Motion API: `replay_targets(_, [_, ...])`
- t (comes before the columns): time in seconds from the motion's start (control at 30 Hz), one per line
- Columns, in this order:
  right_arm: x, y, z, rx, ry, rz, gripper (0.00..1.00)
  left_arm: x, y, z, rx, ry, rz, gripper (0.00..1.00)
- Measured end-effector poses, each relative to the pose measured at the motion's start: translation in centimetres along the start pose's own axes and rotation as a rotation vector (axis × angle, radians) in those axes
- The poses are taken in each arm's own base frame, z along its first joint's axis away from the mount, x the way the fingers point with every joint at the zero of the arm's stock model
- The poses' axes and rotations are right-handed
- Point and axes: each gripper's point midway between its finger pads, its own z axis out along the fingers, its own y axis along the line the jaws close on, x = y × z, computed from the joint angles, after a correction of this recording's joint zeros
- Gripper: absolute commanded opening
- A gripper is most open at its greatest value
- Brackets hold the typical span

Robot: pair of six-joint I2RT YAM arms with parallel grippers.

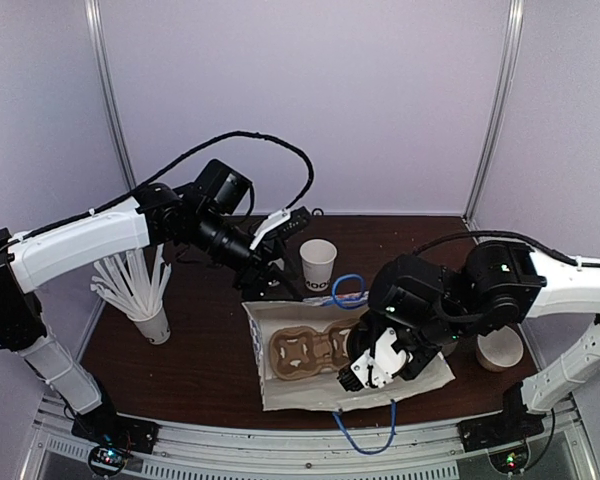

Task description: Pack the takeout coffee

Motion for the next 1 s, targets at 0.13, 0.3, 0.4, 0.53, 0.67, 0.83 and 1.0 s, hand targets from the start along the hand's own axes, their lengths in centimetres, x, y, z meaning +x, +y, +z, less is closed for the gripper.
replay_targets(0.13, [-0.2,-0.7,1.2,0.045,0.012,-0.007,0.50,0.3,-0.5,0.2,0.017,0.008,0.006,0.81])
replay_targets(0.3, [-0.4,-1.6,2.1,0.094,0.027,-0.005,0.49,0.5,-1.4,0.4,0.041,0.011,0.019,0.81])
replay_targets(0.4, [-0.5,-2.0,2.3,0.119,0.031,-0.002,0.49,0.5,-1.5,0.4,0.046,0.011,0.025,0.81])
replay_targets(0.53, [-0.3,-2.1,2.9,0.137,0.042,-0.002,0.49,0.6,-1.5,0.4,0.046,0.013,0.028,0.81])
replay_targets(0.67, [-0.4,-2.2,3.2,0.152,0.041,0.002,0.49,1.1,-1.2,0.6,0.035,0.024,0.021,0.84])
replay_targets(0.83, [-0.3,-2.8,3.5,0.177,0.040,0.011,0.48,1.4,0.0,0.8,-0.028,0.033,0.024,0.88])
replay_targets(1.0, [-0.1,-3.1,3.5,0.185,0.043,0.009,0.48,1.5,1.5,0.7,-0.095,0.032,0.015,0.88])
